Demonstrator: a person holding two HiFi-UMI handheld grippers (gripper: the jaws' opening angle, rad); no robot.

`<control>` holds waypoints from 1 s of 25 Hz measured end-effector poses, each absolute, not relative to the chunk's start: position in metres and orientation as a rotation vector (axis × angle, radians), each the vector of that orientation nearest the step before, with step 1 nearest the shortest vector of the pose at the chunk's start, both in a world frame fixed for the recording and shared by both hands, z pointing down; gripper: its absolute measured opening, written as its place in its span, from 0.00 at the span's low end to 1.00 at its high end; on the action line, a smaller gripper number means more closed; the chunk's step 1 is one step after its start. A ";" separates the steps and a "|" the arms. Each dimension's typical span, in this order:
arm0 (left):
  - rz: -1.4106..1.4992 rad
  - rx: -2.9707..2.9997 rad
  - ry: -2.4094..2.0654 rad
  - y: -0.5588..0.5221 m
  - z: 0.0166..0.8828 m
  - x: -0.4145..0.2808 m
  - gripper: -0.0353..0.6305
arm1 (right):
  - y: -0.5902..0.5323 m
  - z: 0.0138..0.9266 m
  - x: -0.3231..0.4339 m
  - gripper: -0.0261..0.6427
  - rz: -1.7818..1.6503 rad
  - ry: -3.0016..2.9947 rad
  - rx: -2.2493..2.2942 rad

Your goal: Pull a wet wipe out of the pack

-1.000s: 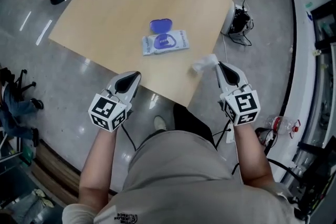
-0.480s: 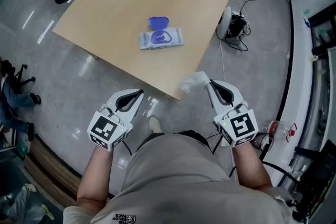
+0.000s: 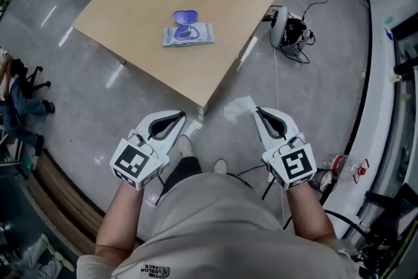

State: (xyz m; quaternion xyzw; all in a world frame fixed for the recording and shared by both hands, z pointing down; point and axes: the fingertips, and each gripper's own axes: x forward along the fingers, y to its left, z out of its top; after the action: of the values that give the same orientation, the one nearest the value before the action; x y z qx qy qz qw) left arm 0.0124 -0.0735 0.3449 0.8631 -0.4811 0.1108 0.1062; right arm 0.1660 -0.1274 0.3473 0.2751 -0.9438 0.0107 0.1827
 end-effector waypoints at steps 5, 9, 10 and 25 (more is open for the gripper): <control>0.366 2.550 -1.487 -0.024 0.348 0.055 0.06 | -0.092 0.358 0.205 0.04 0.041 -2.690 0.709; 0.375 2.499 -1.498 0.006 0.339 0.076 0.06 | -0.065 0.357 0.220 0.04 0.037 -2.708 0.670; 0.377 2.497 -1.494 0.014 0.336 0.078 0.06 | -0.058 0.354 0.221 0.05 0.032 -2.714 0.666; 0.304 2.655 -1.372 0.127 0.288 0.041 0.06 | 0.067 0.300 0.175 0.05 -0.024 -2.737 0.755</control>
State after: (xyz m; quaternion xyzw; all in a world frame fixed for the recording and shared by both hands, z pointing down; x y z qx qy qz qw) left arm 0.0412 0.1270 0.2877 0.8818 -0.4556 0.1008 0.0686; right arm 0.1753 0.0672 0.3002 0.2628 -0.9530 -0.0083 0.1504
